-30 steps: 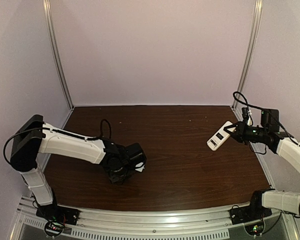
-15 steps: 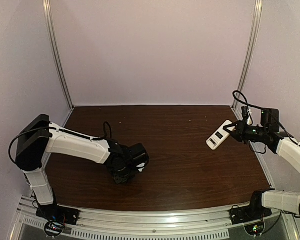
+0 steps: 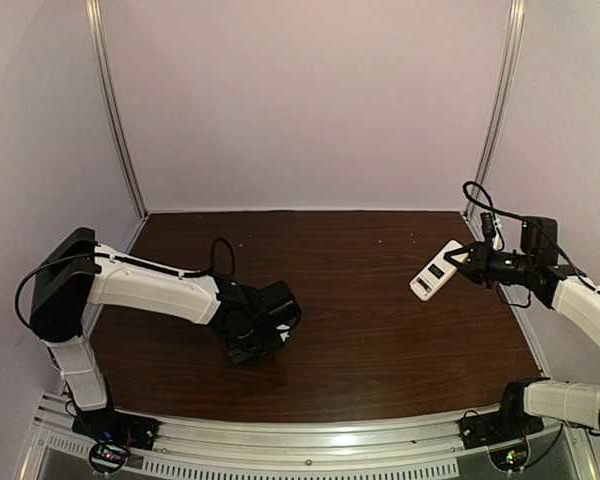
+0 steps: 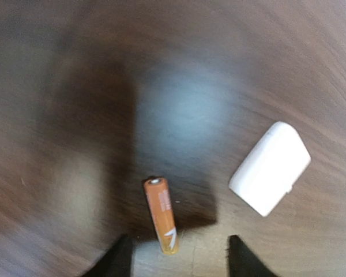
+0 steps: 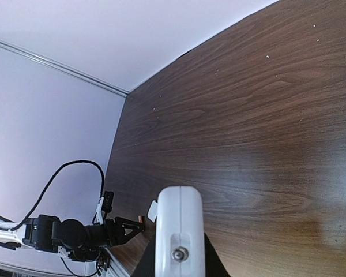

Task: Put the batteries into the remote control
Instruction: Place the battery at the center of the board, then pick up the battery from the center of the board.

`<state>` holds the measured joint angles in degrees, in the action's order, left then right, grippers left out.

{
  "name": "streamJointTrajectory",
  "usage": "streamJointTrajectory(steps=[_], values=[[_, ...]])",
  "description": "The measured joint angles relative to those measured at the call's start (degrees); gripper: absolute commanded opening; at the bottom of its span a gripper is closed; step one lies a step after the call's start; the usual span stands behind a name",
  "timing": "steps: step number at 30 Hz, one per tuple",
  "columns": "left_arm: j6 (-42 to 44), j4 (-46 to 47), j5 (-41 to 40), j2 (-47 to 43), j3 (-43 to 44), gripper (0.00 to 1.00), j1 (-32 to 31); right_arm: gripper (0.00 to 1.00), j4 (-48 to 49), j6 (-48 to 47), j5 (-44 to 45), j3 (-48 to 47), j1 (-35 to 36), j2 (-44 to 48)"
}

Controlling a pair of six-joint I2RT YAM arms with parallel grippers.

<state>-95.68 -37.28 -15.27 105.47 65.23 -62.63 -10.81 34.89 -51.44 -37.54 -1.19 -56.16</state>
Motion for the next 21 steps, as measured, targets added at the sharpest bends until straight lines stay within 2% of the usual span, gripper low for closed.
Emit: streamJointTrajectory(steps=[2,4,9,12,15,19,21], values=[[2.5,-0.3,-0.8,-1.3,0.0,0.81,0.0,0.0,0.2,0.0,-0.2,0.1,0.1,0.0],[6.6,-0.4,-2.2,-3.7,0.0,0.88,0.0,0.0,0.4,0.1,-0.6,0.3,0.2,0.0],[23.8,3.1,-5.3,-13.0,-1.6,0.97,0.0,0.0,1.4,0.4,-1.5,0.4,0.7,-0.1],[36.2,6.0,-6.1,-18.2,-3.6,0.88,0.3,0.0,1.8,0.5,-1.7,0.4,1.5,-0.2],[41.9,5.9,-6.2,-20.5,-5.1,0.8,1.9,0.0,1.9,0.4,-1.8,0.4,3.5,-0.4],[52.0,8.4,-3.4,-24.1,-10.6,0.85,4.2,0.0,1.9,0.2,-2.1,0.4,5.6,-0.9],[58.6,9.2,-0.4,-26.3,-13.1,0.84,4.2,0.0,1.9,0.0,-2.3,0.4,6.8,-1.2]])
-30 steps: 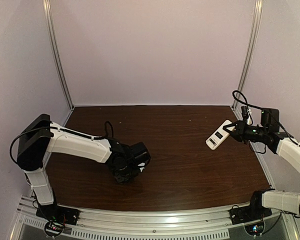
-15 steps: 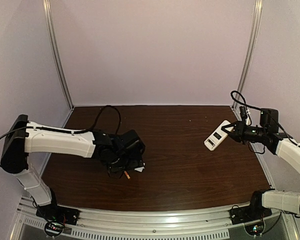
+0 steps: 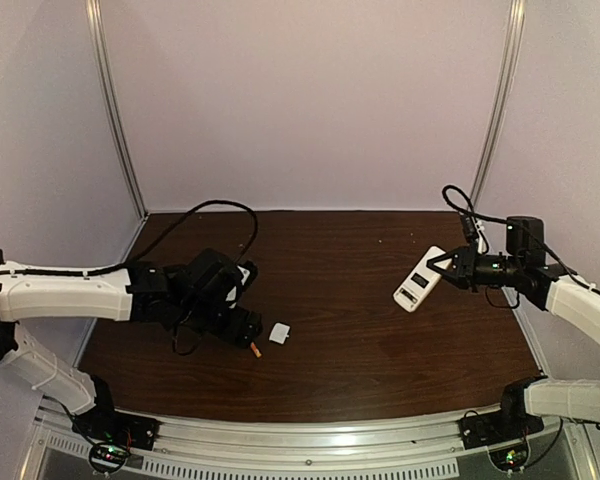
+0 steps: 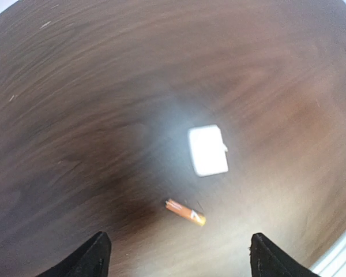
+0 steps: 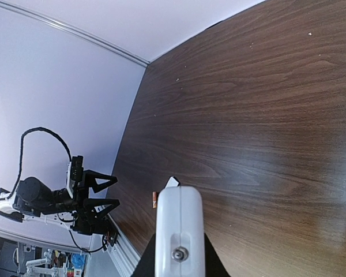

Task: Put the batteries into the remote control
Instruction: Pick up the battery from the center of the board.

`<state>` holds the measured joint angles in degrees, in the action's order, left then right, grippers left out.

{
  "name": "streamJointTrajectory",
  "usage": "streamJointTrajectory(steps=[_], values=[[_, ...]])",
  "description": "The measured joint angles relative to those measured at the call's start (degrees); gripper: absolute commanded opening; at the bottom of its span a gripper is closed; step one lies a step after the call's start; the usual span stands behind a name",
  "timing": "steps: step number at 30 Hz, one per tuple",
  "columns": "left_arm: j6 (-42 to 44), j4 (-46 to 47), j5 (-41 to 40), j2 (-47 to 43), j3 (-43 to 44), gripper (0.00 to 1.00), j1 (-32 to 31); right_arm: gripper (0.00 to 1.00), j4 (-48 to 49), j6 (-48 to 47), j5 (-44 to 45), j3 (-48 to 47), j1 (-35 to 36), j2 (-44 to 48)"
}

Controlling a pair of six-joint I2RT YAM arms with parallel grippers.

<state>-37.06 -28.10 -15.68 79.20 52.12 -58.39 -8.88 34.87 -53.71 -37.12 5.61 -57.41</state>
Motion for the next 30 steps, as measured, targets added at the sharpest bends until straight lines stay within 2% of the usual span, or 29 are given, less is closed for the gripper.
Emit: streamJointTrajectory(steps=[4,9,18,23,30], values=[[14.9,-1.6,6.3,1.8,1.9,0.78,1.2,0.0,-0.1,-0.6,-0.3,0.0,2.6,-0.9],[33.8,-2.7,15.2,4.0,2.3,0.76,3.1,0.0,0.0,-1.0,-0.3,0.0,4.7,-2.1],[60.8,-3.3,21.3,3.7,-1.1,0.55,5.2,0.0,2.1,-0.1,-0.7,0.0,7.6,-3.6],[70.6,-3.4,22.2,6.7,-0.7,0.51,7.0,0.0,4.2,1.1,-1.4,0.7,8.7,-3.7],[78.4,-4.0,22.3,12.3,3.3,0.46,7.5,0.0,4.9,1.3,-2.0,1.0,9.3,-3.8]])
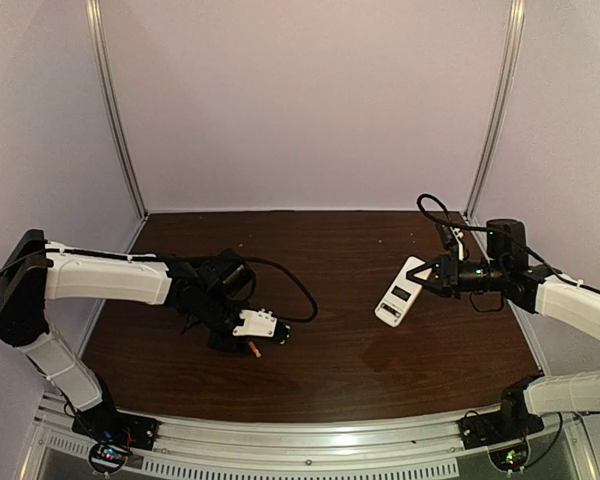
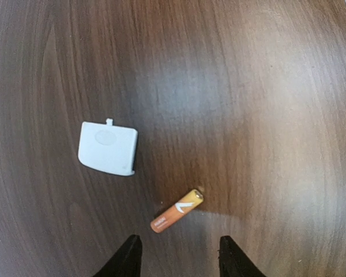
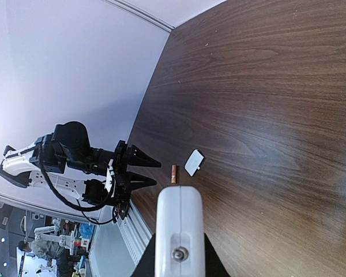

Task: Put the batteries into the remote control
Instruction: Pick up the battery from the center of the board.

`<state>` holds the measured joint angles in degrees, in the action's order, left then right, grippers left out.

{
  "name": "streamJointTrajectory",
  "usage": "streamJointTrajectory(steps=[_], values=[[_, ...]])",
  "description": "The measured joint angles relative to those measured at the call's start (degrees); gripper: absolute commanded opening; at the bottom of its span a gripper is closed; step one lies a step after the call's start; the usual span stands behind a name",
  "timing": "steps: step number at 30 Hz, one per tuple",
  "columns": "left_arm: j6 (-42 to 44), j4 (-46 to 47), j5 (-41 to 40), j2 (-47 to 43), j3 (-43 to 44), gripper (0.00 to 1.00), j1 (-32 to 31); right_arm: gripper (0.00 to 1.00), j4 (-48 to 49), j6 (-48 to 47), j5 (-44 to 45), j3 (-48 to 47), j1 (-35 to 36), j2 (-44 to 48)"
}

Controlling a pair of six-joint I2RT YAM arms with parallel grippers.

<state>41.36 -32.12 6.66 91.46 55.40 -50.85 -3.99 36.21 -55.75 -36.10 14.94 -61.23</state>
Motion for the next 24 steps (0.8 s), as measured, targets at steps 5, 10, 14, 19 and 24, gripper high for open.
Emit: streamJointTrajectory(steps=[5,10,14,19,24], values=[[2.7,0.0,0.0,2.8,2.5,0.45,0.6,0.0,0.4,0.0,-0.7,0.0,0.2,0.0],[4.1,-0.2,-0.2,4.7,2.5,0.45,0.6,0.0,0.9,0.0,-1.2,0.2,0.2,0.0],[4.8,-0.2,-0.2,6.1,2.5,0.45,0.6,0.0,1.0,0.0,-1.4,0.3,0.2,0.0],[5.8,0.0,-0.3,8.5,2.5,0.44,0.6,0.0,1.2,0.1,-1.8,0.9,0.2,-0.1],[6.6,0.5,-0.2,10.0,3.6,0.35,0.6,0.0,1.3,0.1,-2.2,0.9,0.2,-0.4]])
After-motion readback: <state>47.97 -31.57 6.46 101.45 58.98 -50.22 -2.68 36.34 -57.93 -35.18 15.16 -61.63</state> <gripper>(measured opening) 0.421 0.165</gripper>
